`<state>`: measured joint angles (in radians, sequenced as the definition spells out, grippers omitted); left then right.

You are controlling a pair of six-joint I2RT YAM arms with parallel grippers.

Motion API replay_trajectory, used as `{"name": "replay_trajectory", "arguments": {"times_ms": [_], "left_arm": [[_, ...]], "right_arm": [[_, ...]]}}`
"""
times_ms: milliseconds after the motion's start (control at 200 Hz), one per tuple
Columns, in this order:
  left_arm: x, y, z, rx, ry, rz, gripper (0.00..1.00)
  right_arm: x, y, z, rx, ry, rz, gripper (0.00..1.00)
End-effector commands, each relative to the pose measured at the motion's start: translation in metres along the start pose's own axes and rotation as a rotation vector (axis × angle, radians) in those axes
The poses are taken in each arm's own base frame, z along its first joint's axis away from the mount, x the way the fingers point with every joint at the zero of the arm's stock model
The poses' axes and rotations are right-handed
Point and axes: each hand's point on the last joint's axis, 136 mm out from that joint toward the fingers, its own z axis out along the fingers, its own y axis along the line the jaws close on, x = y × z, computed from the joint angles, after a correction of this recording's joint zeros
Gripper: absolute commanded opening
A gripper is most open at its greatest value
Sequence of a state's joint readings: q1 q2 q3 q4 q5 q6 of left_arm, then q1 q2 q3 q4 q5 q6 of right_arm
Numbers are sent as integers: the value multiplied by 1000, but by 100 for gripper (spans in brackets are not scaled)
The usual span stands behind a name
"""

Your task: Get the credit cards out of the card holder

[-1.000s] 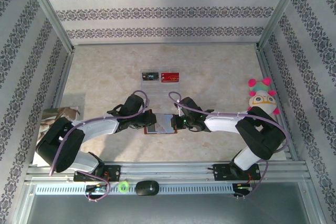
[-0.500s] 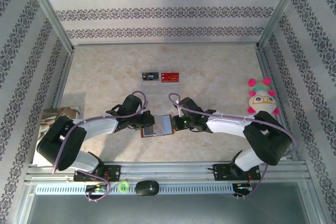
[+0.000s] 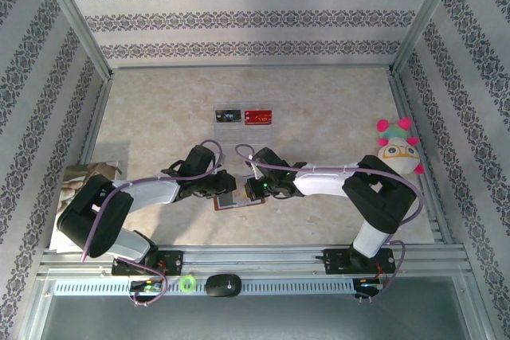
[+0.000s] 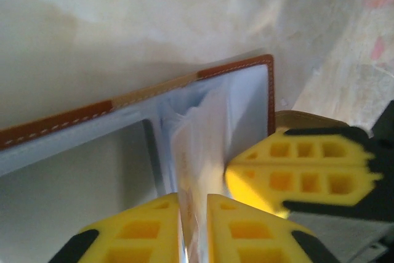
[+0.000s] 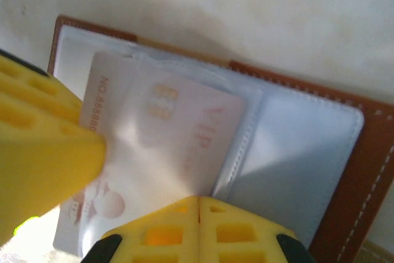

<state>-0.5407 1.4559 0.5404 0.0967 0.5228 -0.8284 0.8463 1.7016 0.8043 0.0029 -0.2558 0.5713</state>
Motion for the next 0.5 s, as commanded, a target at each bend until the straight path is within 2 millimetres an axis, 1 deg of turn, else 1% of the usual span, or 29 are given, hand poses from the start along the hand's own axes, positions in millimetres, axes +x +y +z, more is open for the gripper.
{"name": "replay_trajectory", "arguments": {"times_ms": [0,145,235,390,400,475,495], "left_arm": [[0,2,-4,8,-11,-15,22],[0,3,-6,10,-22,-21,24],[-1,2,-6,13,-27,-25,17],[-2,1,-8,13,-37,-26,16],[-2,2,-9,12,-38,-26,16],[-3,2,-11,11,-48,-27,0],[-3,2,-11,9,-48,-25,0]], "right_arm": [[14,-18,8,57,48,53,6],[14,-17,8,53,46,54,6],[13,-17,8,53,44,52,6],[13,-18,8,57,44,55,6],[13,-18,8,57,42,55,6],[13,-19,7,59,41,58,6],[13,-19,7,61,41,59,7]]}}
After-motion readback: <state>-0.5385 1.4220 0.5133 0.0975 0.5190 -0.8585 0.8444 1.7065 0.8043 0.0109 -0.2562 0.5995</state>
